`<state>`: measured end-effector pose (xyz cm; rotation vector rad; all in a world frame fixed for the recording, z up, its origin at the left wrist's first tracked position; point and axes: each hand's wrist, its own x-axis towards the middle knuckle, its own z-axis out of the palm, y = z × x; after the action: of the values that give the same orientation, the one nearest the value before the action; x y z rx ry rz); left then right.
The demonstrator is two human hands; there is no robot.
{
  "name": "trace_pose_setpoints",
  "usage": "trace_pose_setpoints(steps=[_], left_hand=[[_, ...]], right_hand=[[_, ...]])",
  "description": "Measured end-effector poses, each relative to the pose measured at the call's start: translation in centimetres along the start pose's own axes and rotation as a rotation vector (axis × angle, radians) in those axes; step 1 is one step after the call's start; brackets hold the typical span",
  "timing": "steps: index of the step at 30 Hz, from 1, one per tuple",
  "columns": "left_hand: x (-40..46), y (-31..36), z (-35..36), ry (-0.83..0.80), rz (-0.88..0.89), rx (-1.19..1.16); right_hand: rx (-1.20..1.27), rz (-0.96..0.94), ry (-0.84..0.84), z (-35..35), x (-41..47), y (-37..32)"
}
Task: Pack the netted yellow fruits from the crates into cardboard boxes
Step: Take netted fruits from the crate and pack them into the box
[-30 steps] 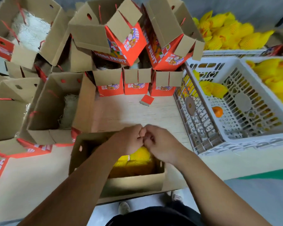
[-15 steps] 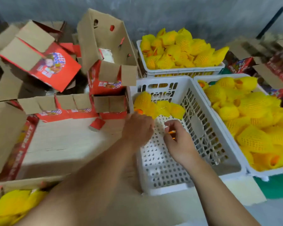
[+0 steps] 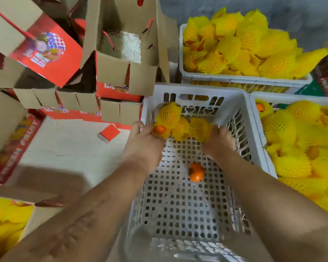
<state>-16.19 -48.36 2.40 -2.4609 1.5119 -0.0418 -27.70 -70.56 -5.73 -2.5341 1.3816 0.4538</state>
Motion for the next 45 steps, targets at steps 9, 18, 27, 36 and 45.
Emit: trace_pose_setpoints(steps=[9, 18, 27, 36, 45], left_hand=[[0.0, -0.2, 0.3, -0.024, 0.012, 0.004], [-0.4, -0.3, 0.6, 0.106, 0.008, -0.176], [-0.3, -0.5, 1.0, 0.114, -0.006, -0.202], [-0.4, -0.5, 1.1, 0.169, -0.047, -0.234], [-0.3, -0.6, 1.1, 0.192, -0.040, -0.304]], right_hand=[[0.236, -0.005, 0.066, 1.7, 0.0, 0.4], [1.329, -0.162, -0.545, -2.6, -8.1, -5.4], [1.396, 0.049, -0.053, -3.3, -4.4, -8.0], [0.878, 0.029, -0.260, -2.4, 2.0, -12.6], [1.071, 0.025, -0.190, -2.5, 0.7, -13.3]])
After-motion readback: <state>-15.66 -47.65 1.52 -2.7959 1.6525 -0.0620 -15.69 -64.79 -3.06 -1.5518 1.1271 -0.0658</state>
